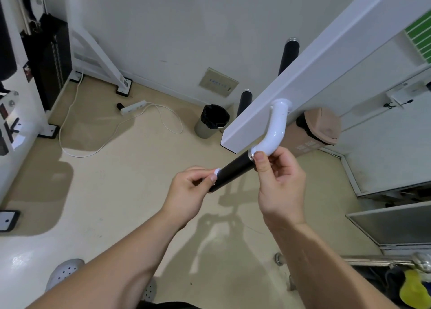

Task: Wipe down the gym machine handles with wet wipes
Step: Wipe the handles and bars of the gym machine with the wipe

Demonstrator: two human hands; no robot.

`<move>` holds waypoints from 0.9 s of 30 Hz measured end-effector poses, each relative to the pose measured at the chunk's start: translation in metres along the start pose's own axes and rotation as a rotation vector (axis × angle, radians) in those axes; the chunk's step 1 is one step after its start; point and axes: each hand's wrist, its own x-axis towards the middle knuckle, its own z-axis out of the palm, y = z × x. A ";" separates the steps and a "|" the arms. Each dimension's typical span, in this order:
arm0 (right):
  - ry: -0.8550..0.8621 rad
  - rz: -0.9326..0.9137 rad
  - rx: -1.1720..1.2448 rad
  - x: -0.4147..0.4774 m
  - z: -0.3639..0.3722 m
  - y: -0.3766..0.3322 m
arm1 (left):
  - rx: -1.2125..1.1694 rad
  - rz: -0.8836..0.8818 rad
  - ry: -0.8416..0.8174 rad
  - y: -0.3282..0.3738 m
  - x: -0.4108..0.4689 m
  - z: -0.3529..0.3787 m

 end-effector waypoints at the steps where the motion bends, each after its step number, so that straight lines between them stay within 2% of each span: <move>1: -0.006 0.000 -0.006 0.000 -0.001 0.000 | 0.010 0.010 -0.008 0.005 -0.001 0.003; 4: -0.015 -0.002 0.001 0.001 -0.002 0.000 | -0.003 0.177 -0.089 0.042 -0.003 0.021; 7: -0.035 -0.014 0.014 0.001 0.000 -0.002 | -0.029 0.307 -0.100 0.059 -0.003 0.027; 9: -0.037 -0.016 0.009 0.000 0.002 -0.001 | -0.026 0.283 -0.090 0.048 0.000 0.019; 13: -0.037 -0.007 -0.019 0.002 0.001 0.001 | -0.044 0.107 -0.020 0.019 0.002 0.003; 15: -0.039 -0.007 -0.029 0.003 0.000 0.001 | -0.044 0.115 -0.006 0.020 0.001 0.005; 21: -0.075 -0.015 -0.005 0.001 0.005 -0.003 | -0.094 0.305 -0.022 0.052 -0.001 0.020; 24: -0.067 -0.017 -0.019 0.000 0.010 -0.004 | -0.125 0.218 -0.019 0.036 0.001 0.008; 27: -0.039 -0.015 -0.028 0.001 0.008 -0.003 | 0.029 0.109 0.015 0.005 0.002 -0.011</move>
